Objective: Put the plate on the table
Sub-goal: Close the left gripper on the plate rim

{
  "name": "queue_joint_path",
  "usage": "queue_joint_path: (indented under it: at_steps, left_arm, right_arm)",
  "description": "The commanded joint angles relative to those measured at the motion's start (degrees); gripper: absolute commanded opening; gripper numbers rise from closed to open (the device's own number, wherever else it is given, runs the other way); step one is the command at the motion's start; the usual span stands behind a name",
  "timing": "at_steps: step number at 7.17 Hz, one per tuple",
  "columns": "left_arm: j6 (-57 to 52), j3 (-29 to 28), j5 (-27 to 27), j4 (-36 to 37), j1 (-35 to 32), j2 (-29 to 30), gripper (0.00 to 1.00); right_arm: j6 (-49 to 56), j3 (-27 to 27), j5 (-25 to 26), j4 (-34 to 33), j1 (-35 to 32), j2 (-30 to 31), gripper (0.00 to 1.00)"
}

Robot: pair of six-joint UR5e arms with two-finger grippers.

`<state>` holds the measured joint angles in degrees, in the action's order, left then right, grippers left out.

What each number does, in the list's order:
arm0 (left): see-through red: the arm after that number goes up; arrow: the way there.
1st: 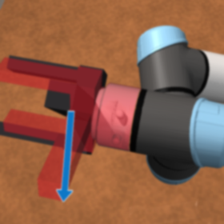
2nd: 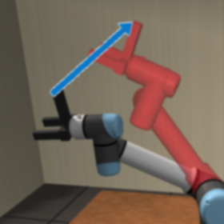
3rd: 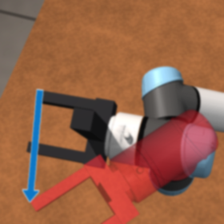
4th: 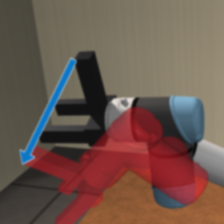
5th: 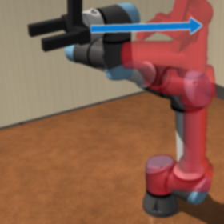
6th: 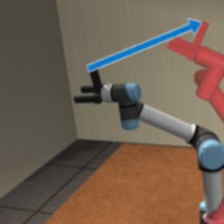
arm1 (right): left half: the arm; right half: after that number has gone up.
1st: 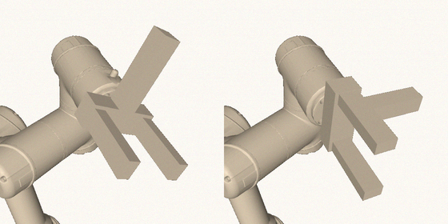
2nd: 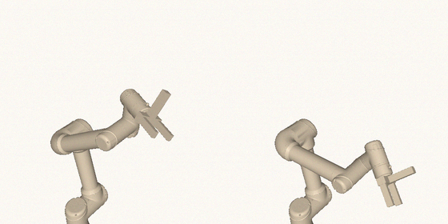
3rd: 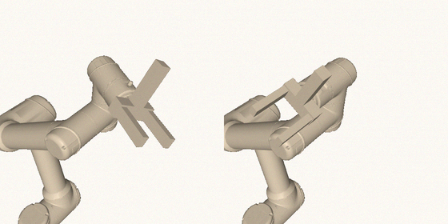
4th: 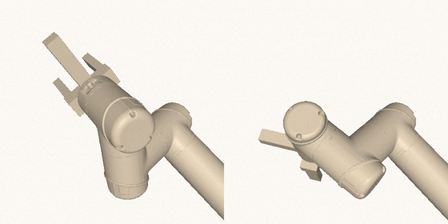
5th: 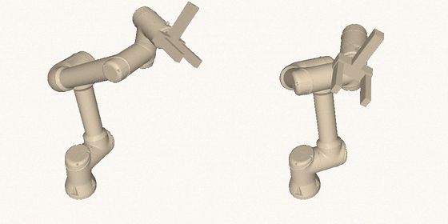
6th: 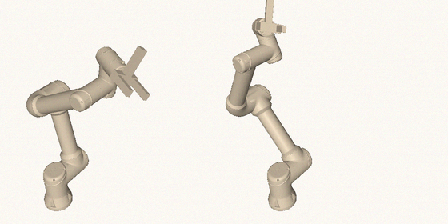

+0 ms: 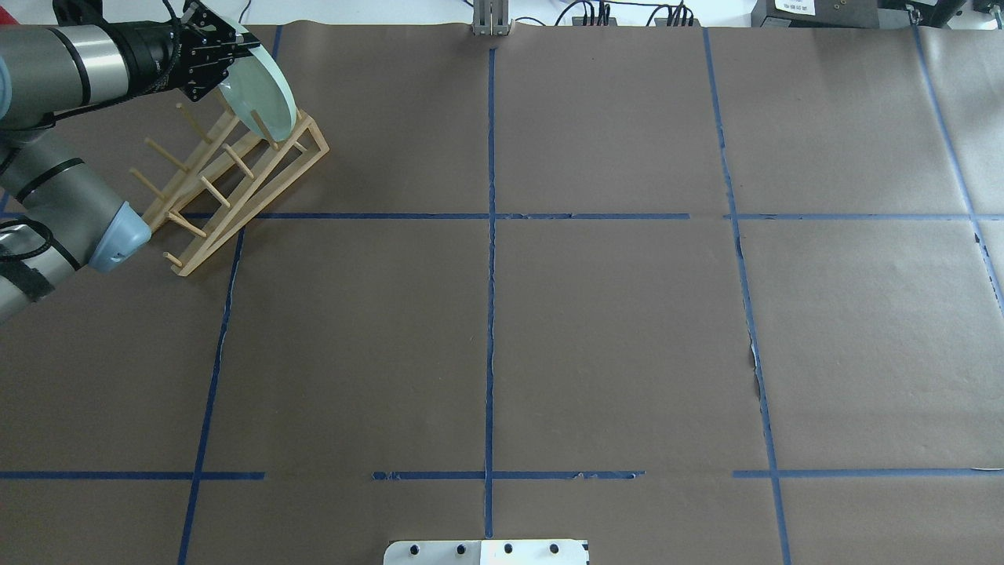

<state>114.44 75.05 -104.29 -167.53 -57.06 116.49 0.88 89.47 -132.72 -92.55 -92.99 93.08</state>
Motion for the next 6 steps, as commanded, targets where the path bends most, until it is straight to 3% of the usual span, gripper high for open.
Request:
queue_joint_path:
  at_steps: [1,6]
  left_arm:
    - [-0.5,0.3,-0.3,0.2,-0.9,0.0,0.05]
    - [-0.6,0.7,-2.1,-3.8,-2.3,-0.7,0.00]
  right_arm:
    - [0.0,0.0,0.0,0.0,0.0,0.0,1.00]
    - [0.0,0.0,0.0,0.0,0.0,0.0,1.00]
